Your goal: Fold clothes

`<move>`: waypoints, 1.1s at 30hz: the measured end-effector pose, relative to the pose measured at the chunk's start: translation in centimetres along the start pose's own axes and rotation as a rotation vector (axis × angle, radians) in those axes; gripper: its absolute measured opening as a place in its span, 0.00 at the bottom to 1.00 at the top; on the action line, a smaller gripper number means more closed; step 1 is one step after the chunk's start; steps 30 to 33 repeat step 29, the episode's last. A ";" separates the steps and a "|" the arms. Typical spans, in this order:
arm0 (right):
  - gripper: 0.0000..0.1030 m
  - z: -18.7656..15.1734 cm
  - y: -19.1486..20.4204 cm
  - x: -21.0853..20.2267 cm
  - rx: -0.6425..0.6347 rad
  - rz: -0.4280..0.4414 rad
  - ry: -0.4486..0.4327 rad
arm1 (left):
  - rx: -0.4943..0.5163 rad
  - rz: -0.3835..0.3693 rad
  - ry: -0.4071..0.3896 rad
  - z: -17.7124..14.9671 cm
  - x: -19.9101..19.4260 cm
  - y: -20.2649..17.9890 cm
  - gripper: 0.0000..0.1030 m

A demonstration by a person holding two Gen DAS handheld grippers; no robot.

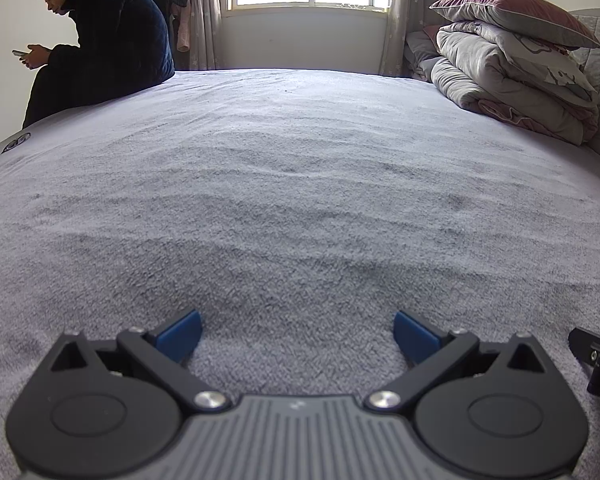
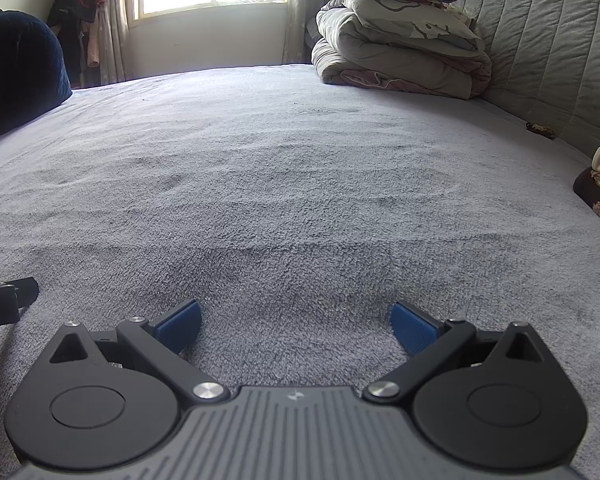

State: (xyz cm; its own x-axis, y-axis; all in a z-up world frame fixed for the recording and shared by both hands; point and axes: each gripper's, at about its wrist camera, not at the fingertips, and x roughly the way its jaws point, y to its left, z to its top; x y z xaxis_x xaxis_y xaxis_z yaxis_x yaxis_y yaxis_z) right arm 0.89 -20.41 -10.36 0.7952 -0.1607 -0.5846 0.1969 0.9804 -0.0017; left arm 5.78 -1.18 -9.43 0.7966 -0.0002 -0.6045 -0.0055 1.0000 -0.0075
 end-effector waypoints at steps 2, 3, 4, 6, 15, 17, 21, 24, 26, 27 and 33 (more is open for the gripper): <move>1.00 0.0 0.0 0.0 0.000 0.000 0.000 | -0.001 0.000 0.000 0.0 0.0 0.0 1.00; 1.00 0.0 0.0 0.0 0.000 0.000 0.000 | -0.001 0.000 0.000 0.0 0.0 -0.1 1.00; 1.00 0.0 0.0 0.0 0.000 0.000 0.000 | -0.001 0.000 0.000 0.0 0.0 0.0 1.00; 1.00 0.0 0.0 0.0 0.000 0.000 0.000 | -0.001 0.000 0.000 0.0 0.0 0.0 1.00; 1.00 0.0 0.0 0.0 0.000 -0.001 0.000 | -0.002 0.001 -0.001 -0.1 -0.1 -0.1 1.00; 1.00 0.0 0.1 0.0 0.000 -0.001 0.000 | -0.002 0.001 -0.001 -0.1 -0.1 -0.1 1.00; 1.00 0.0 0.0 0.0 0.000 -0.001 0.000 | -0.002 0.001 -0.001 0.0 -0.1 -0.1 1.00; 1.00 0.0 0.0 0.0 0.000 -0.001 0.000 | -0.002 0.000 -0.001 0.0 -0.1 -0.1 1.00; 1.00 0.0 0.0 0.0 0.000 -0.001 0.000 | -0.003 0.001 -0.001 0.0 -0.1 -0.1 1.00; 1.00 0.0 0.0 0.0 0.000 -0.001 0.000 | -0.003 0.002 -0.001 -0.1 -0.1 -0.2 1.00; 1.00 0.0 0.0 0.0 0.000 -0.001 0.000 | -0.002 0.002 -0.001 -0.1 -0.1 -0.2 1.00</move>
